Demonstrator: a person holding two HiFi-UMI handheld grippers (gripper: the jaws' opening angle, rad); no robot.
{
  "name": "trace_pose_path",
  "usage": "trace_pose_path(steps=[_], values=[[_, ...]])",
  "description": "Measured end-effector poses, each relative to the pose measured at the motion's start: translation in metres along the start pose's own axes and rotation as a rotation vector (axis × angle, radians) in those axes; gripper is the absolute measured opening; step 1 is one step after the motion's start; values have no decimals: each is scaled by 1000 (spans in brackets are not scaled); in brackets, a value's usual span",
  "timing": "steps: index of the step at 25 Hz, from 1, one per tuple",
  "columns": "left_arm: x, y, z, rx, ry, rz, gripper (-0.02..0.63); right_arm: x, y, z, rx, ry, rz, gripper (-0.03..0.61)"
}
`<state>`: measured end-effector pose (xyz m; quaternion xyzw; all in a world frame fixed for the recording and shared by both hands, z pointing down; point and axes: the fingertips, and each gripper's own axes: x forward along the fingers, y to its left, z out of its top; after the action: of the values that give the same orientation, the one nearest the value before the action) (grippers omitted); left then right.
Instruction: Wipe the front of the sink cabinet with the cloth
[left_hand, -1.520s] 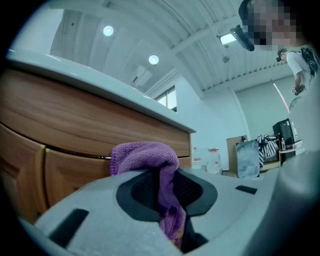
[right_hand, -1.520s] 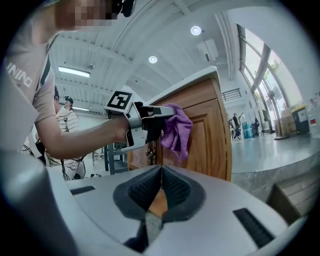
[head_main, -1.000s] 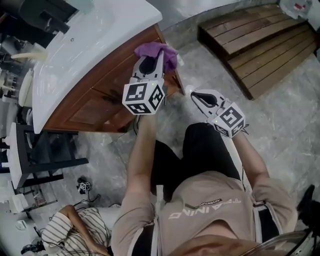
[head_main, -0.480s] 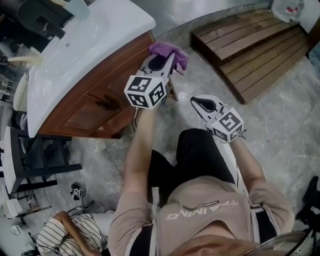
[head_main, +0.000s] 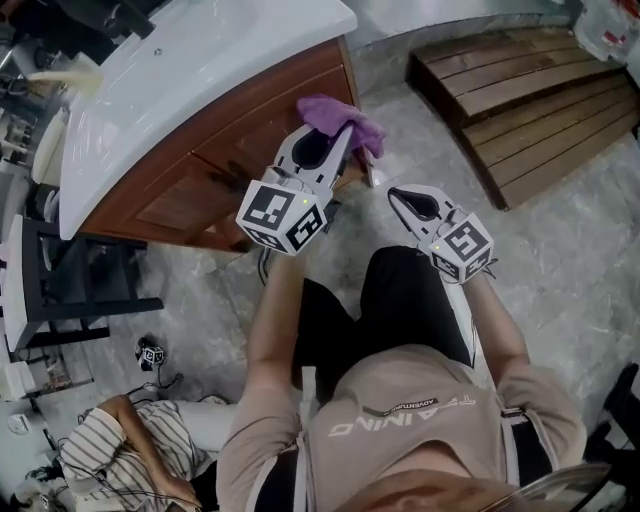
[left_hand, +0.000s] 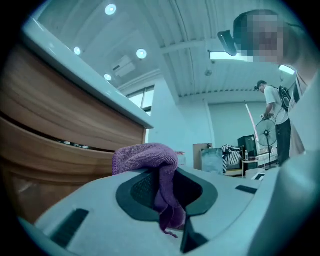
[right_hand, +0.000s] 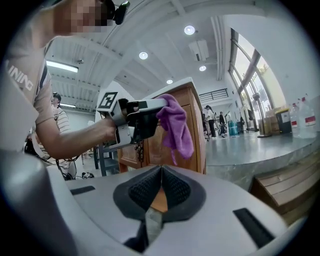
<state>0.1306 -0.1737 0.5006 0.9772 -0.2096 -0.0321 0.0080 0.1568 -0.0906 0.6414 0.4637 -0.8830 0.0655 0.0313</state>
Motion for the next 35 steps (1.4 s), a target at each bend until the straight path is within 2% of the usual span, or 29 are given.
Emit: trace_pose_path(steps=[8,14,18,22,24,28,35], values=[[-136,65,-22,19,33,310,67,54,46,3,-5,4,143,12],[-228,103,-30,33,58,480,67,101,97,1,-42,33,282,13],[-297,132,-35,62,80,629,67,126,126,6,-80,36,368,13],[-359,173,-38,88,100,766,67,144,140,8,-71,29,389,14],[-382,192,-38,113,119,819,67,151,145,12,-53,16,389,14],[-416,219,-45,109,128,905,67,158,152,15,-51,11,403,14],[-440,253,-53,95,121,971,67,166,162,10,-56,28,416,14]])
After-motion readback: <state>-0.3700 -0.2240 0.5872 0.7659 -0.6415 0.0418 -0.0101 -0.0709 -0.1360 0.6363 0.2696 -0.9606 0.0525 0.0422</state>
